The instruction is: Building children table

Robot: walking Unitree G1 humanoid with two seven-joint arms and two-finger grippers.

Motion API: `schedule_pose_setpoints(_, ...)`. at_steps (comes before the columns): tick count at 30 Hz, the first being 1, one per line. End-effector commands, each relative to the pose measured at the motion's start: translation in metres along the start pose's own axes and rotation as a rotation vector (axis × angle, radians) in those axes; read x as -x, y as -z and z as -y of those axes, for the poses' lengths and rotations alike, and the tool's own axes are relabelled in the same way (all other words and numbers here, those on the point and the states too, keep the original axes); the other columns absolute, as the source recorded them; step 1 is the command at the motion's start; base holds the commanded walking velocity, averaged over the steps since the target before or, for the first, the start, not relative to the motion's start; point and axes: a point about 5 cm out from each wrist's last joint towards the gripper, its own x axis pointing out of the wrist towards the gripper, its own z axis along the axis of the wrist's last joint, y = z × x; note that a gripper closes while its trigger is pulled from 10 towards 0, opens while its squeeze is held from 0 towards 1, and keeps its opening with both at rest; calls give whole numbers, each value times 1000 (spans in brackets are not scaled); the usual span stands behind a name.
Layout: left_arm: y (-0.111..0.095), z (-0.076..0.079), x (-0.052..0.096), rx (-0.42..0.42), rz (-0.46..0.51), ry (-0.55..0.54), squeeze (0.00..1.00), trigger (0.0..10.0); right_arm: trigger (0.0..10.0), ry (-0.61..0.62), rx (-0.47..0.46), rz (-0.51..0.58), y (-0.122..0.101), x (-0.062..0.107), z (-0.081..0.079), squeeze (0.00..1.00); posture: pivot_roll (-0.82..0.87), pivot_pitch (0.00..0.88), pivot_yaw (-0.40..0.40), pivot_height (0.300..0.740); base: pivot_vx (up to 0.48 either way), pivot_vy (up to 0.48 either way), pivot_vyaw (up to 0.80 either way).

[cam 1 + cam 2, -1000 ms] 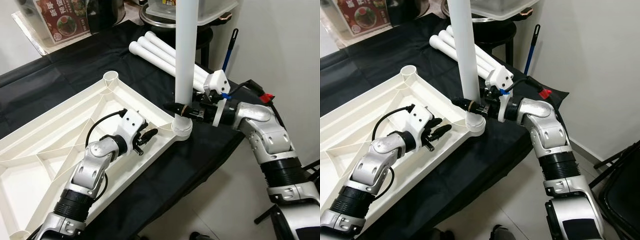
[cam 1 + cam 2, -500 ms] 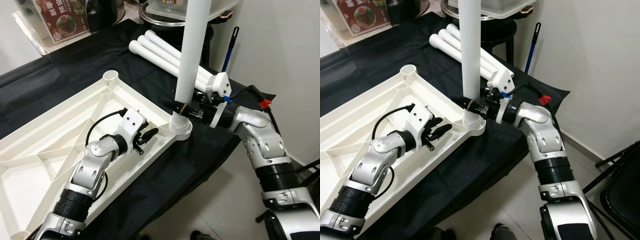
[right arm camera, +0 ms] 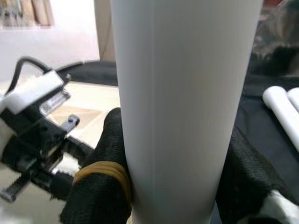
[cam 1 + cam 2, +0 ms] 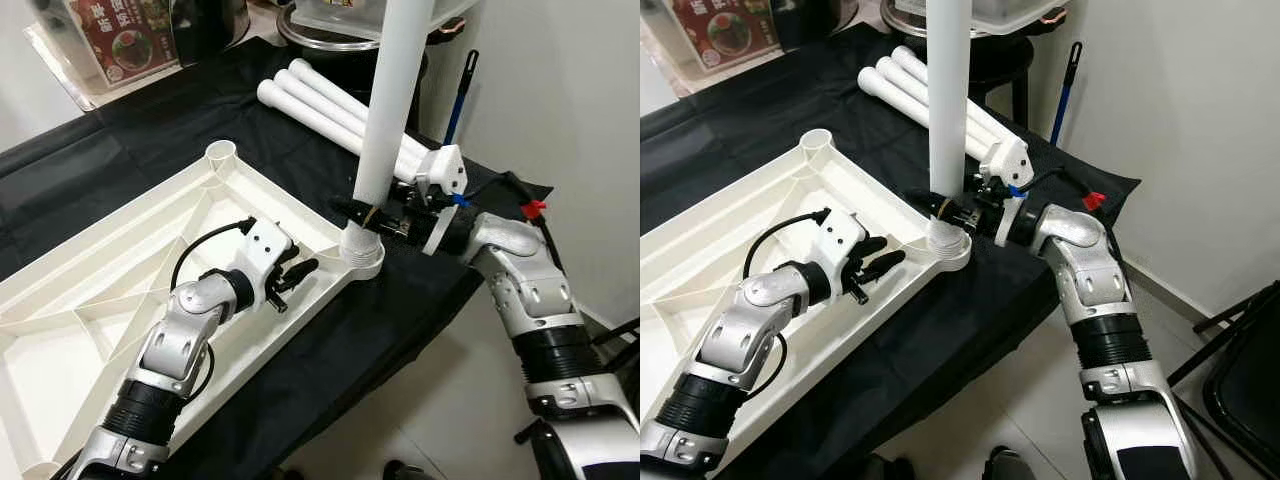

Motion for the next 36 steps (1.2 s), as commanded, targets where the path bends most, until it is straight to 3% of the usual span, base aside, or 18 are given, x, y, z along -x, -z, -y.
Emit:
schedule_pose_setpoints(1,7,2,3,1,-34,10,0,10000,10000,10,-5,-30,6,4,1,0,1,223,74,740,0,0,0)
schedule_pose_setpoints(7,7,2,3,2,-35,13,0,10000,10000,17,-9,-27,6,5,2,0,2,220,73,740,0,0,0)
schedule_pose_setpoints(16,7,1,3,-1,-34,10,0,10000,10000,14,-48,-14,16,1,-13,0,1,225,72,740,0,0,0)
schedule_pose_setpoints(30,7,3,3,2,-31,7,0,10000,10000,197,3,-82,27,4,-21,0,-13,223,63,740,0,0,0)
schedule_pose_setpoints(36,6,3,2,3,-26,9,0,10000,10000,351,-27,-117,32,4,-25,0,-17,223,62,740,0,0,0)
